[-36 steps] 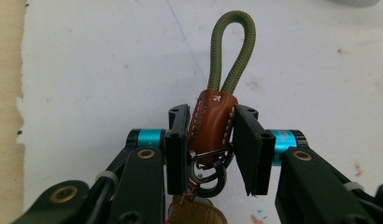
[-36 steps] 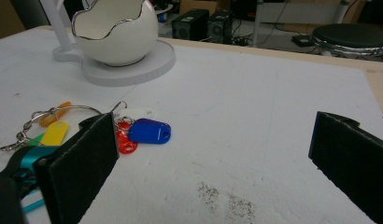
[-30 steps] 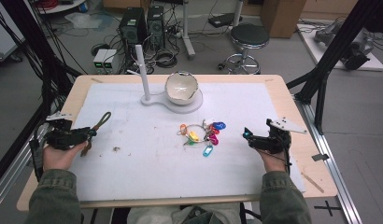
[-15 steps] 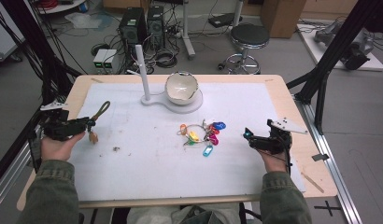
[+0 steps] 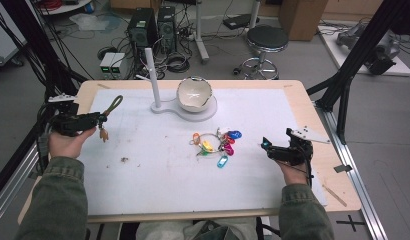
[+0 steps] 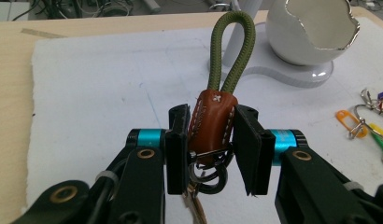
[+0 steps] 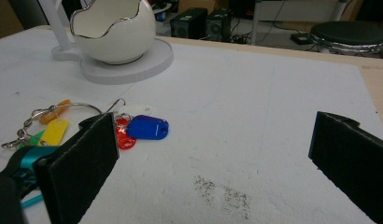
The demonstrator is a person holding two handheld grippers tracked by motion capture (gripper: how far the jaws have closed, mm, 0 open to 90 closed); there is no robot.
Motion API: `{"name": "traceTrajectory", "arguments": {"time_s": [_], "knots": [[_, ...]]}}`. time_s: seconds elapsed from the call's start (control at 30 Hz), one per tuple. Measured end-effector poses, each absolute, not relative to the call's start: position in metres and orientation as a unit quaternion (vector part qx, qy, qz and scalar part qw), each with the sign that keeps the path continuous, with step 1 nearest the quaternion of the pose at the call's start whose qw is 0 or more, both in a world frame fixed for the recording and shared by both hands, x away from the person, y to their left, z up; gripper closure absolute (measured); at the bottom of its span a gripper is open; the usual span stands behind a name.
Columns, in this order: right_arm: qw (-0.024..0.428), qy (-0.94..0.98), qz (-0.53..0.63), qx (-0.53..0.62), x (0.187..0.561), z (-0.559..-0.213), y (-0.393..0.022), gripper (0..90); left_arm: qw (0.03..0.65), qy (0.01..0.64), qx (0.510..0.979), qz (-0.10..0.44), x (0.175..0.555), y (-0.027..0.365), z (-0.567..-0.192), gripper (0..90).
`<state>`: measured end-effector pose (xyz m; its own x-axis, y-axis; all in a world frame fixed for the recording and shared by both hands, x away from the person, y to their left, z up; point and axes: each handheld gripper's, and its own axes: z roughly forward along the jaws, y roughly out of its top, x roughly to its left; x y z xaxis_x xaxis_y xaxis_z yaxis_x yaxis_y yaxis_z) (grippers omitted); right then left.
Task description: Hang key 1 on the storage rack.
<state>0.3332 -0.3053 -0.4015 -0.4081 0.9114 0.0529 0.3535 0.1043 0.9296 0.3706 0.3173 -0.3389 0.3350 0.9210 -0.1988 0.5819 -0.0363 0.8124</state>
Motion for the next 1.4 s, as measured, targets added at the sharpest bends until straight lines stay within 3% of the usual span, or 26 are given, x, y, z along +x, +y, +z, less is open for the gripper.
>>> {"name": "traceTrajectory", "arguments": {"time_s": [0.53,1.4], "knots": [[0.286,0.683,0.487,0.464,0.332,-0.401,-0.306,0.5,0.414,0.527,0.712,0.21,0.41,0.289,-0.32,66.9],[0.287,0.68,0.488,0.465,0.33,-0.401,-0.31,0.5,0.429,0.532,0.701,0.204,0.451,0.282,-0.292,67.2]]}}
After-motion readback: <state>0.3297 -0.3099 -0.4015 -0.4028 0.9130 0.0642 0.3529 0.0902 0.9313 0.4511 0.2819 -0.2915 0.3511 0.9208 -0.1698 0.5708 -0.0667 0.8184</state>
